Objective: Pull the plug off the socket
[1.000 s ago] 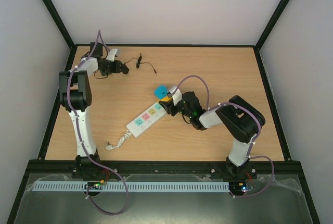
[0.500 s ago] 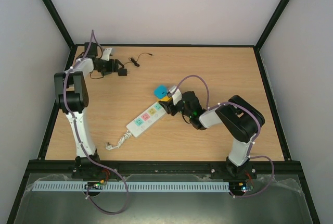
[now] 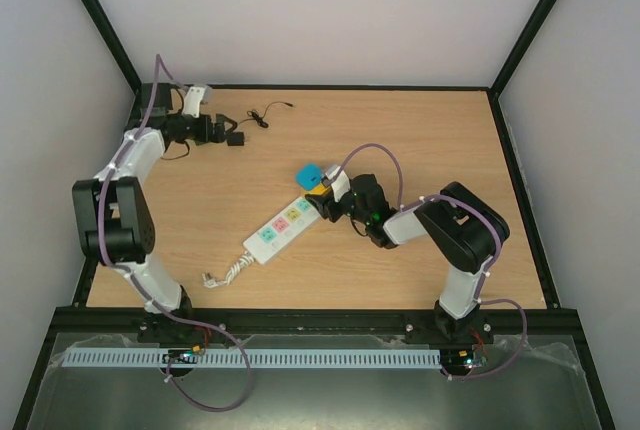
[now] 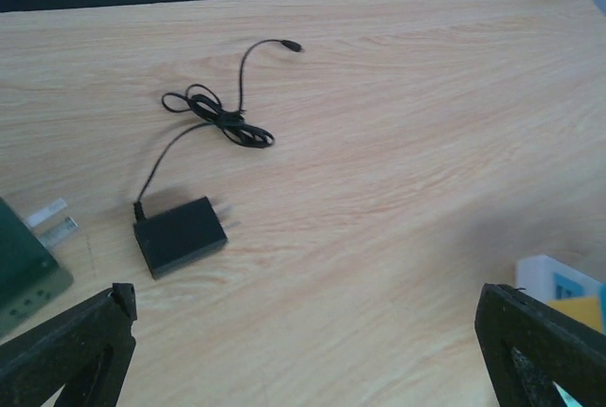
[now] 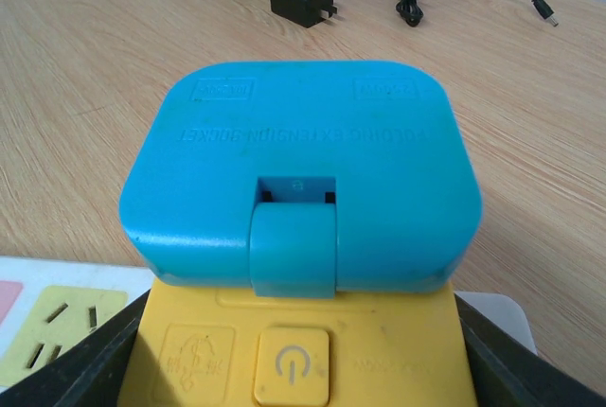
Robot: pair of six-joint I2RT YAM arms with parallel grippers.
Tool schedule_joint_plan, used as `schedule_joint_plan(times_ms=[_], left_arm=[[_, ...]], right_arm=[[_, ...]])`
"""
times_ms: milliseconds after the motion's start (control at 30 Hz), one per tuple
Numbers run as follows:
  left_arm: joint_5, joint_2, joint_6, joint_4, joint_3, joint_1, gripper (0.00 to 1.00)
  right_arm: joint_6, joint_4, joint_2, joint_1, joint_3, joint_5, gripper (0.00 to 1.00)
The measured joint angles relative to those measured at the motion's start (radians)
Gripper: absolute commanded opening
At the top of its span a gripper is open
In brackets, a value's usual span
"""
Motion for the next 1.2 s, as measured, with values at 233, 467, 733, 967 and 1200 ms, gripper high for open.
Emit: schedule_joint_plan(times_ms=[233, 467, 733, 967, 1200], left_arm=[[0.003, -0.184, 0.001, -0.005, -0.144, 0.0, 1.0], [-0.012, -0.348, -0.046, -0.039, -0.252, -0.005, 1.0], [0.106, -0.373, -0.007, -0.23, -0.255, -0.072, 1.0], [0.15, -0.369, -0.035, -0.281, -0.34, -0.182, 1.0], [0.143, -0.368, -0.095, -0.241, -0.393, -0.301, 0.98]], right_arm=[[-0.008, 0.0, 0.0, -0.001, -0.001, -0.017, 0.28], [-0.005, -0.003, 0.002, 0.058, 0.006, 0.0, 0.29], [0.005, -0.032, 0.029, 0.155, 0.059, 0.027, 0.28], [0.007, -0.034, 0.032, 0.157, 0.064, 0.031, 0.29], [0.003, -0.028, 0.032, 0.16, 0.06, 0.038, 0.28]])
